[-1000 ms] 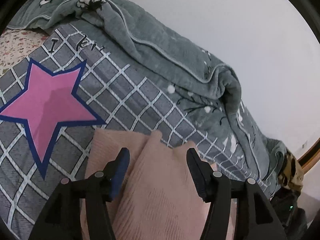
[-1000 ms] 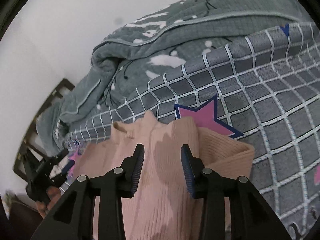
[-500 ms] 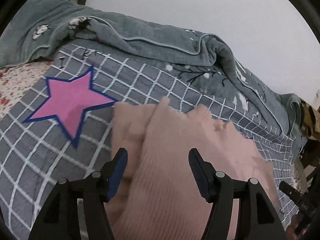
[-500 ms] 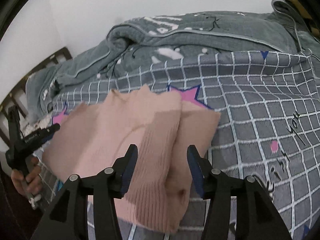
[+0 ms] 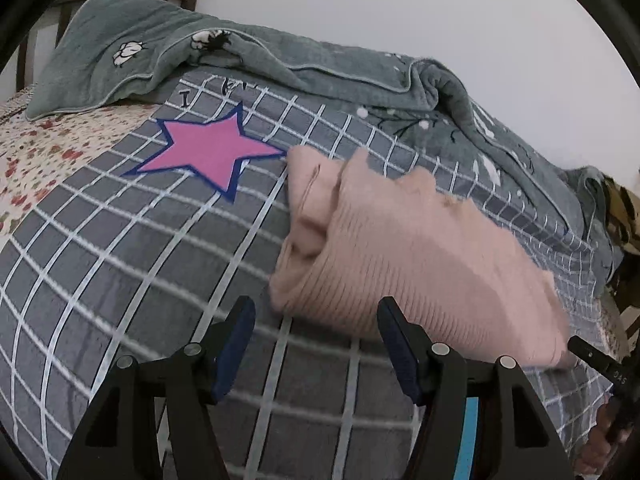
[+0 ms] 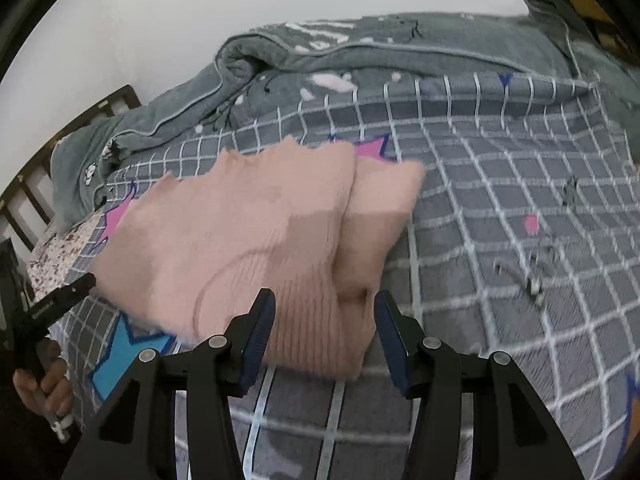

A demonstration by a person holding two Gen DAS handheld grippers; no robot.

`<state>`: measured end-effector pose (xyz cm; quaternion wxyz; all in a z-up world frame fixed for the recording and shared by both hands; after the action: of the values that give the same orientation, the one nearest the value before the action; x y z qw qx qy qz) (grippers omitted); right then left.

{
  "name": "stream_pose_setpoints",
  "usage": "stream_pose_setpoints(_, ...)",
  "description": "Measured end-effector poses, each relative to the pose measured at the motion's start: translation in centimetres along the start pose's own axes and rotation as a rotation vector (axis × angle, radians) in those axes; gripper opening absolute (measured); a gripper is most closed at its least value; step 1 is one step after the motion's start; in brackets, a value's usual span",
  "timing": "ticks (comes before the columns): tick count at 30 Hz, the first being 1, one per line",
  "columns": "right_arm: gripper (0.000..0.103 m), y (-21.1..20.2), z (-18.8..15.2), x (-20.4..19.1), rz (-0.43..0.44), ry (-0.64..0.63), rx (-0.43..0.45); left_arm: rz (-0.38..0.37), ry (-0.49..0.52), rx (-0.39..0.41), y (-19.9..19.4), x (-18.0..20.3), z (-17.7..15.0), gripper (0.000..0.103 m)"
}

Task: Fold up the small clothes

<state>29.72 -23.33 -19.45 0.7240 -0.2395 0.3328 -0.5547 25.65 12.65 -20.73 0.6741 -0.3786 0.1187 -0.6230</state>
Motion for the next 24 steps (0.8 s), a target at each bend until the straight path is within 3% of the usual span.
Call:
stream_pose_setpoints(11, 0.051, 1.6, -1.1, 0.9, 0.023, 0.072, -0.041, -0.179, -0.151, -0.046, 1.5, -1.2, 0.7, 0.060)
stream_pose_setpoints(21, 0.051, 3.6, -0.1, 1.4, 0.033, 0.093, -0.063, -0.122, -0.150, -0.053, 4.4, -0.5, 1.8, 0.059)
stream_pose_setpoints(24, 0.051, 4.3, 0.3, 1.5, 0.038, 0.103, -0.069, -0.100, -0.189, -0.048, 4.9, -0.9, 2.2, 0.046)
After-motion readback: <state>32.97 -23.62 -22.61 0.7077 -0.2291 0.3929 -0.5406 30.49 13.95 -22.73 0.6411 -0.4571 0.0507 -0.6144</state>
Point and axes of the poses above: each gripper's, at about its wrist camera, not at the fingertips, and y roughly the way its jaws point, x to its right, z to its top, the point moved 7 cm from there along y, roughly the way its jaws point, and after that the axes turned 2 degrees about -z, right-handed, at the moved point
